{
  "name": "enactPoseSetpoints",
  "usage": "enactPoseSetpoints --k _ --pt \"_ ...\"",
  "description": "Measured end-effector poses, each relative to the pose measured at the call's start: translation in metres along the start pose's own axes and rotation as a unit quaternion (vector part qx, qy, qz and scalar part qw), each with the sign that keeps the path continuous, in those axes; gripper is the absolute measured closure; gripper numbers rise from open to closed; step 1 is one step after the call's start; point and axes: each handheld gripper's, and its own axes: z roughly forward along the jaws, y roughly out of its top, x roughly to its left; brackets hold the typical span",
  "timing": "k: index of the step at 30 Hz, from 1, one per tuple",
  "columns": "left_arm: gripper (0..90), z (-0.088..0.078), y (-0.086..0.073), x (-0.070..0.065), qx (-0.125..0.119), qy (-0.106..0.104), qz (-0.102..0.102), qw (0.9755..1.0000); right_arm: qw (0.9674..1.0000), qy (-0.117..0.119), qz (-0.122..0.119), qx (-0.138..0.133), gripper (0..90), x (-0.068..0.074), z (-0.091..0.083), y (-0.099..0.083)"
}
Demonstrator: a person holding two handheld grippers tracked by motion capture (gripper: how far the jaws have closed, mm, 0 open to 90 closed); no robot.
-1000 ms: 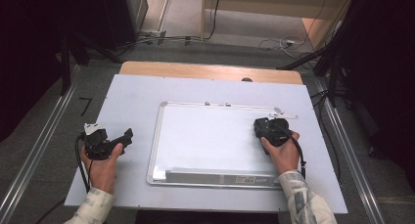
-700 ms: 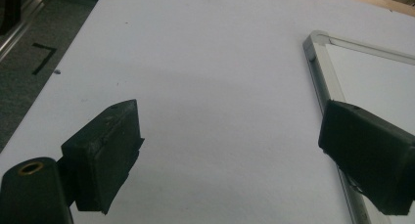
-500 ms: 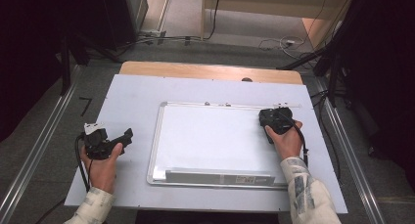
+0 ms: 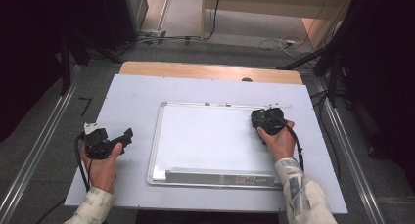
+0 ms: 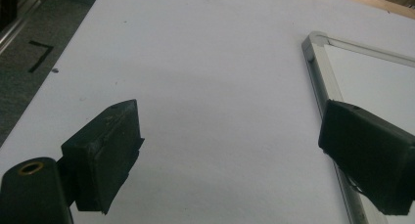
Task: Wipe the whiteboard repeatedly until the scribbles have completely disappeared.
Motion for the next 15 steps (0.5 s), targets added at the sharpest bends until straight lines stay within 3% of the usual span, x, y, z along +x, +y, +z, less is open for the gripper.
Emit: enactPoseSetpoints --k 8,15 --pt "9.2 0.000 0.000 -0.001 0.000 0.000 0.000 1.0000 0.9999 0.013 0.003 0.000 38.5 0.003 -0.013 -0.013" --pt "9.2 0.001 0.000 -0.001 -0.001 0.001 0.001 1.0000 0.9990 0.030 0.027 -0.020 38.5 -0.002 -0.033 -0.016"
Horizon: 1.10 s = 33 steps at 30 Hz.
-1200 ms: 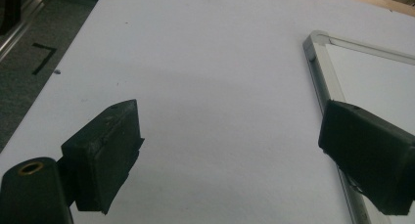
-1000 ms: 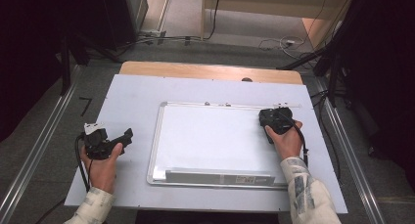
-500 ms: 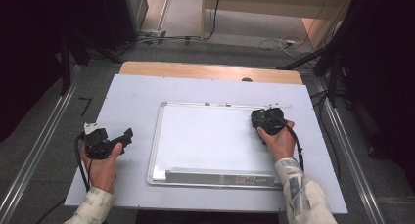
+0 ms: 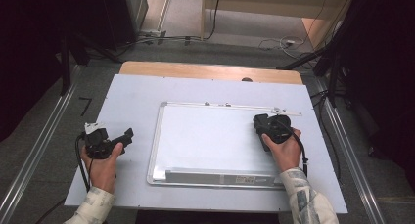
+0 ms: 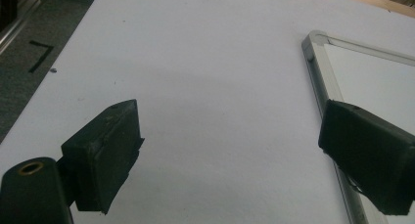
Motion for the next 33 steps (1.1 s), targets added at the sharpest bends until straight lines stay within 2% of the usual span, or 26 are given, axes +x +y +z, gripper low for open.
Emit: enactPoseSetpoints --k 6,15,33 --pt "9.2 -0.001 0.000 0.000 -0.001 0.000 -0.001 1.0000 0.9999 0.005 0.012 0.003 38.5 0.000 -0.006 -0.002" --pt "9.2 -0.002 0.000 0.001 -0.001 -0.002 -0.001 1.0000 0.9999 0.006 0.012 -0.006 38.5 0.005 -0.020 -0.004" --pt "9.2 -0.003 0.000 0.001 -0.003 -0.001 -0.003 1.0000 0.9998 0.002 0.014 -0.015 38.4 0.002 -0.038 -0.014"
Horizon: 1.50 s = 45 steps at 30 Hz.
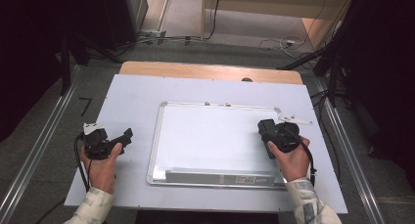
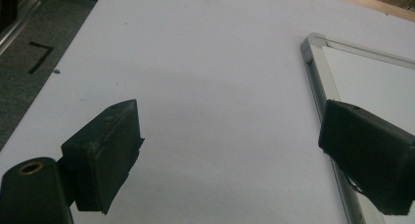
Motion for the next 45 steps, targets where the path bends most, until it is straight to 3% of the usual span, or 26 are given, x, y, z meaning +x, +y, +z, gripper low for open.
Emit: enactPoseSetpoints --k 19,45 --pt "9.2 0.000 0.000 0.001 0.000 -0.003 0.000 1.0000 0.9995 -0.011 0.030 -0.001 38.3 -0.006 -0.016 -0.016" --pt "9.2 0.000 0.000 0.001 0.001 -0.004 0.000 1.0000 0.9995 -0.018 0.024 0.009 38.2 0.007 -0.025 -0.038"
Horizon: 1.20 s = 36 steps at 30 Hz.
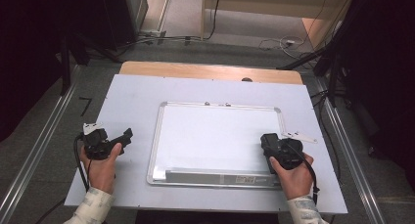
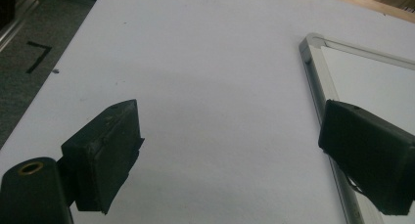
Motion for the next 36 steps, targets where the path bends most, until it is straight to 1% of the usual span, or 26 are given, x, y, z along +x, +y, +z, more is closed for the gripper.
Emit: enactPoseSetpoints --k 4,7,9,13,16,17,18,21,24,29,32,36 --pt "9.2 0.000 0.000 0.000 0.000 0.000 0.000 1.0000 1.0000 -0.005 0.005 0.003 38.2 0.001 0.000 -0.005" --pt "9.2 0.000 0.000 0.000 0.000 0.000 0.001 1.0000 0.9999 -0.013 0.009 0.003 38.2 -0.002 0.000 -0.008" --pt "9.2 0.000 0.000 0.000 0.000 0.000 0.000 1.0000 0.9997 -0.018 0.018 0.005 38.2 -0.004 0.000 -0.009" --pt "9.2 0.000 0.000 0.000 0.000 -0.001 0.000 1.0000 0.9996 -0.021 0.017 0.004 38.1 -0.004 0.000 -0.011" --pt "9.2 0.000 0.000 0.000 0.000 0.000 0.002 1.0000 0.9994 -0.023 0.024 0.011 37.9 -0.003 0.003 -0.012" --pt "9.2 0.000 0.000 0.000 0.000 0.000 0.002 1.0000 0.9994 -0.025 0.022 0.012 37.8 -0.004 0.005 -0.013" --pt "9.2 0.000 0.000 0.000 0.000 0.000 0.001 1.0000 0.9992 -0.027 0.024 0.017 36.5 -0.004 0.006 -0.014" --pt "9.2 0.000 0.000 0.000 0.000 0.000 0.000 1.0000 0.9990 -0.028 0.031 0.018 32.5 -0.005 0.009 -0.016" --pt "9.2 0.000 0.000 0.000 0.000 0.000 0.002 1.0000 0.9990 -0.034 0.028 0.012 28.0 -0.006 0.010 -0.016" --pt "9.2 0.000 0.000 0.000 0.001 0.000 0.001 1.0000 0.9991 -0.034 0.023 0.006 27.8 -0.007 0.008 -0.015" --pt "9.2 0.000 0.000 0.000 0.000 0.000 0.001 1.0000 0.9994 -0.033 0.013 -0.006 27.3 -0.006 0.005 -0.013" --pt "9.2 0.000 0.000 0.000 0.000 0.000 0.002 1.0000 0.9994 -0.032 -0.001 -0.010 26.3 -0.005 0.003 -0.010"
